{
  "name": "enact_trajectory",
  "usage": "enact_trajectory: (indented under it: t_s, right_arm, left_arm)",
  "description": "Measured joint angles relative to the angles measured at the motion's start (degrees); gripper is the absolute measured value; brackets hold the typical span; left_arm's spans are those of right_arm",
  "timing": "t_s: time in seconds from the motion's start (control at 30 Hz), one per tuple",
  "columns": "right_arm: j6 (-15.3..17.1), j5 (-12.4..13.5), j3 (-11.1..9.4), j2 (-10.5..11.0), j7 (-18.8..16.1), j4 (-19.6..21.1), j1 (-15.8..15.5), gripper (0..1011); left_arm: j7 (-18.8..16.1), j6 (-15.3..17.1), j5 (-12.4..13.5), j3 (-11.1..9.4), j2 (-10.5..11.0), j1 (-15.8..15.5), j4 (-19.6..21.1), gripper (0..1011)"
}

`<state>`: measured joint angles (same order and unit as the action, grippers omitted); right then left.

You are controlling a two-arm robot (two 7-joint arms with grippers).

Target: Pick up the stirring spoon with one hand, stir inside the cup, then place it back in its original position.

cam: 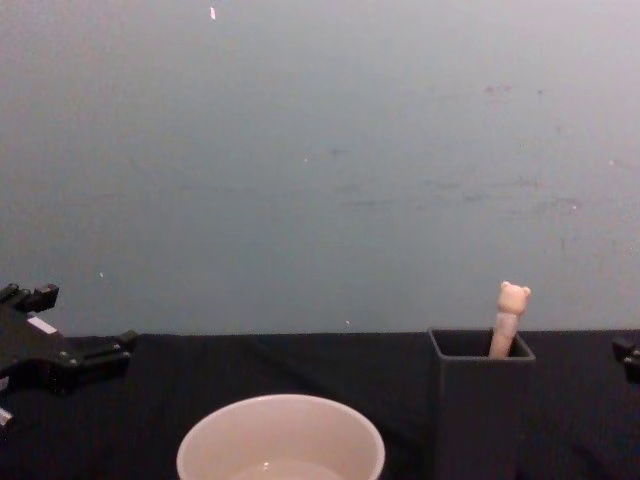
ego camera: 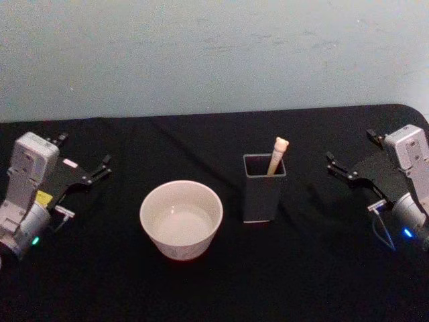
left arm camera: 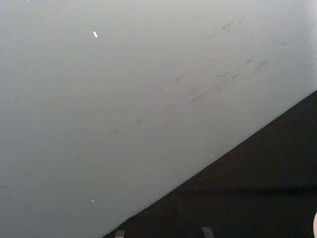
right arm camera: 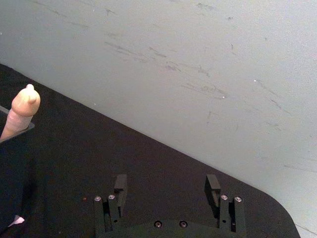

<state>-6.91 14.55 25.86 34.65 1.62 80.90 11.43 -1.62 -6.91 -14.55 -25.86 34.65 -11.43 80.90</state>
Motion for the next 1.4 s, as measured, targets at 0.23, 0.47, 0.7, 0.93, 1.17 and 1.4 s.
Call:
enact_trajectory:
  t_s: [0.23,0.47,0.7,0.93,1.17,1.4]
  right_arm:
    - [0.0,0.0,0.0,0.0,0.0,0.0,0.0,1002]
    - [0.0,0.0,0.0,0.0,0.0,0.0,0.0,1002]
    - [-0.07,0.02,-0.32,-0.12,-0.42,0.03,-0.1,1002]
    - [-1.2,3.14,-2.04,0.02,-5.27,1.7,-1.14,1002]
    - [-1.46,10.14,-4.71,-0.08,-11.53,4.62,-3.08,1002]
    - [0.4,19.32,-6.38,-0.02,-22.12,5.53,-3.57,1002]
  left_arm:
    - [0.0,0.0,0.0,0.0,0.0,0.0,0.0,1001]
    - [0.0,0.0,0.0,0.0,0.0,0.0,0.0,1001]
    - [0.0,0.0,0.0,0.0,0.0,0.0,0.0,1001]
    - [0.0,0.0,0.0,0.0,0.0,0.0,0.0,1001]
    - [0.0,0.0,0.0,0.0,-0.01,0.0,0.0,1001]
    - [0.0,0.0,0.0,0.0,0.0,0.0,0.0,1001]
